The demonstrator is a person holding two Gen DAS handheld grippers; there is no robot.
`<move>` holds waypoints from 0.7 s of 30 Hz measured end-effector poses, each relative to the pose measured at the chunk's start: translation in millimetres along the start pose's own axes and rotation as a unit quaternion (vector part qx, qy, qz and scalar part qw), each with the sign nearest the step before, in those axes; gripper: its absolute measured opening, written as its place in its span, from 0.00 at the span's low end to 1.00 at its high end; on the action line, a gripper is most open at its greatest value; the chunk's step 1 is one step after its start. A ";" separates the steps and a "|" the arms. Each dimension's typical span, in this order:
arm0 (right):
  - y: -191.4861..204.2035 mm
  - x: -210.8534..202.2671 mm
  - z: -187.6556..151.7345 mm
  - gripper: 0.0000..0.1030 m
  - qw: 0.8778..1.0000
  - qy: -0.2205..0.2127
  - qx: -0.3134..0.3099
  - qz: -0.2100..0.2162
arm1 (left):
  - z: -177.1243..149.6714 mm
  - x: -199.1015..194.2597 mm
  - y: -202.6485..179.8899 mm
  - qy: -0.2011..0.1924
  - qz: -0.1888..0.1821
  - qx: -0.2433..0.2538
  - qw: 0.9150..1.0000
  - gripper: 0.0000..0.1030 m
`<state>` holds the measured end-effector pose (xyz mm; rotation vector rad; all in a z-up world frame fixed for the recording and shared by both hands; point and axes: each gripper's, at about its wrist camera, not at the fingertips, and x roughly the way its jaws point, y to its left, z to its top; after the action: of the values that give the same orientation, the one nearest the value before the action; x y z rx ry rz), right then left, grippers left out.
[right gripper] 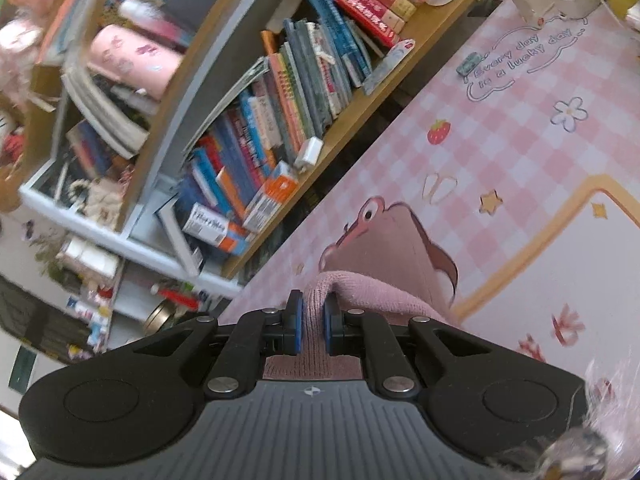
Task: Fold clothes
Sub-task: 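Lift both side edges and fold them in toward the sweater's center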
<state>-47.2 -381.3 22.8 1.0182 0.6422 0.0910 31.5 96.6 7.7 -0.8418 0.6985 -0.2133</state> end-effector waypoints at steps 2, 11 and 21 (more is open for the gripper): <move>-3.9 17.5 6.9 0.09 1.000 0.000 0.013 -0.014 | 7.6 18.8 4.1 0.011 0.008 -0.011 1.000 0.05; -16.5 94.0 21.6 0.12 0.997 0.023 0.022 -0.076 | 19.6 72.9 30.6 0.054 0.077 -0.019 0.995 0.10; 6.6 89.4 24.7 0.52 0.987 -0.010 -0.097 -0.130 | 22.6 56.6 -2.8 0.039 0.108 0.175 0.978 0.74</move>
<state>40.3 -364.4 -3.8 0.7416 0.7284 -0.0836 89.4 83.8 -7.1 -0.4196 0.7914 -0.1680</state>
